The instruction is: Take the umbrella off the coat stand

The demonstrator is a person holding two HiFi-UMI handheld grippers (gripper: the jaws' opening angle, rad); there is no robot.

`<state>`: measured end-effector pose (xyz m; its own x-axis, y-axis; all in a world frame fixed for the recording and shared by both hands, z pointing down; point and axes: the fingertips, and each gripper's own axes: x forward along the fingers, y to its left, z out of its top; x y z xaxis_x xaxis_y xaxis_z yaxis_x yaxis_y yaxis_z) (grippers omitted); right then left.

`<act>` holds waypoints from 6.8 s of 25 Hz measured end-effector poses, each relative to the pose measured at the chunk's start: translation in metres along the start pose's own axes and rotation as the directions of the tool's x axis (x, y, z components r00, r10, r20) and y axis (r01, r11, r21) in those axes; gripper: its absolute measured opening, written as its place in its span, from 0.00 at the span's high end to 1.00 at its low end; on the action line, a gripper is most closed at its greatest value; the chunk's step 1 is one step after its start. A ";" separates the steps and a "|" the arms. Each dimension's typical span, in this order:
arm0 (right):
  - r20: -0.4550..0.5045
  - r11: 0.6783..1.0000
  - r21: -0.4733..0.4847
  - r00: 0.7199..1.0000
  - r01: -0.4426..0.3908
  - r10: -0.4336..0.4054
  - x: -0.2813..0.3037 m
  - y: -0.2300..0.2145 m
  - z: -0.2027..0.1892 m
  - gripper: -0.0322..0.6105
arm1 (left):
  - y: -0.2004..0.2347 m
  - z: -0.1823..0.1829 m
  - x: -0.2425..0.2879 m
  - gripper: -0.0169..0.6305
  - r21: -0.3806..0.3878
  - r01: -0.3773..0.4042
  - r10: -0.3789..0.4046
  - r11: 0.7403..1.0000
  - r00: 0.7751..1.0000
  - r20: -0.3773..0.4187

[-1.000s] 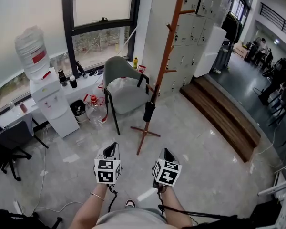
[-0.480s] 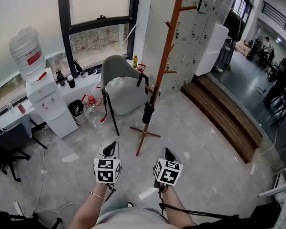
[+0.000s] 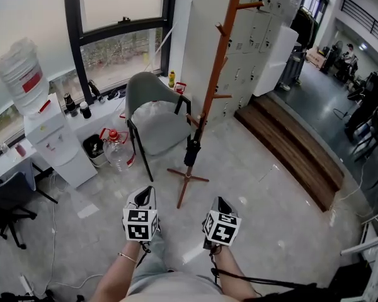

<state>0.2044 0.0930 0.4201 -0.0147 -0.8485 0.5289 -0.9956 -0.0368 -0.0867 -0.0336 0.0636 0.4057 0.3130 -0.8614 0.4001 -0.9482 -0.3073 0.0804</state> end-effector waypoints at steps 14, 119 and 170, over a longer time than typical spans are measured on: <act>0.012 0.998 -0.007 0.998 0.066 -0.065 0.080 0.016 0.073 0.94 | 0.044 0.071 0.107 0.97 -0.008 0.081 -0.081 0.997 0.996 0.036; -0.174 0.985 0.087 0.976 0.146 -0.129 0.442 0.045 -0.063 0.46 | 0.180 -0.167 0.366 0.97 -0.061 0.089 -0.105 0.994 0.936 -0.337; -0.168 0.936 0.134 0.938 0.327 -0.304 0.477 0.020 -0.049 0.54 | 0.179 -0.193 0.368 0.97 -0.125 0.040 -0.082 0.991 0.931 -0.355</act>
<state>0.1728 -0.2866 0.7116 0.2732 -0.6959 0.6641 -0.9237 -0.3825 -0.0208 -0.0983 -0.2305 0.7431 0.3504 -0.6333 0.6900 -0.9343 -0.2880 0.2101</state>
